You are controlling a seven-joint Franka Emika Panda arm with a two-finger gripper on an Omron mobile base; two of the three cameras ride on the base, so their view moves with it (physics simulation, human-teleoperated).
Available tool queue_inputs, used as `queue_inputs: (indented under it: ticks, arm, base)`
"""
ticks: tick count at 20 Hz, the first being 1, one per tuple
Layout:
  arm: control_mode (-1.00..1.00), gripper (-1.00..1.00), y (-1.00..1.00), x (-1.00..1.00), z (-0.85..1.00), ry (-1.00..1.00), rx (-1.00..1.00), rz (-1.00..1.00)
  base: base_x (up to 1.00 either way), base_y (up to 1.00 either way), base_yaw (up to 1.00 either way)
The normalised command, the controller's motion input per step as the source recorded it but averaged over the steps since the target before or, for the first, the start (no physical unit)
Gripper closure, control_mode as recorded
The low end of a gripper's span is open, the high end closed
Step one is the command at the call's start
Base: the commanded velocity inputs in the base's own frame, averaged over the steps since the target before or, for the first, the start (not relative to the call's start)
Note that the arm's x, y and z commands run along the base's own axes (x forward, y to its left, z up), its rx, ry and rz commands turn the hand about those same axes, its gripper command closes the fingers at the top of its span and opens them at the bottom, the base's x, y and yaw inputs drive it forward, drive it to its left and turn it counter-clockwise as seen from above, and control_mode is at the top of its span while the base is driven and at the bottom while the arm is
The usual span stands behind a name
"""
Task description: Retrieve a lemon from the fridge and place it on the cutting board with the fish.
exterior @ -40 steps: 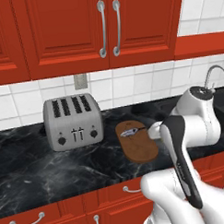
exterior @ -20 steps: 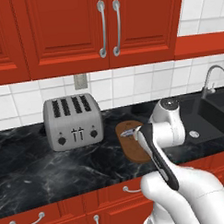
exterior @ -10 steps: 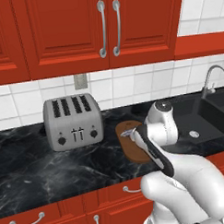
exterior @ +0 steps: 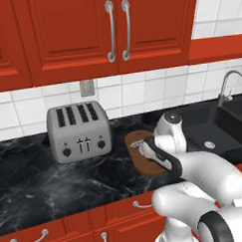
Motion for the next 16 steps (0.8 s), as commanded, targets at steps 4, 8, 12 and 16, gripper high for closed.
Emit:
queue_inputs:
  ticks: [4, 8, 12, 16]
  arm:
    - [-1.0, 1.0, 0.0, 0.27, -0.26, 0.0, -0.04, 0.05]
    - [-1.0, 1.0, 0.0, 0.21, -0.37, 0.05, -0.04, 0.01]
    - [-1.0, 1.0, 0.0, 0.18, -0.38, 0.03, -0.04, 0.0]
    - [-1.0, 1.0, 0.0, 0.11, -0.16, 0.0, -0.01, 0.0]
  base:
    - [0.0, 0.0, 0.0]
    - [0.0, 0.0, 0.0]
    - [0.0, 0.0, 0.0]
    - [0.0, 0.0, 0.0]
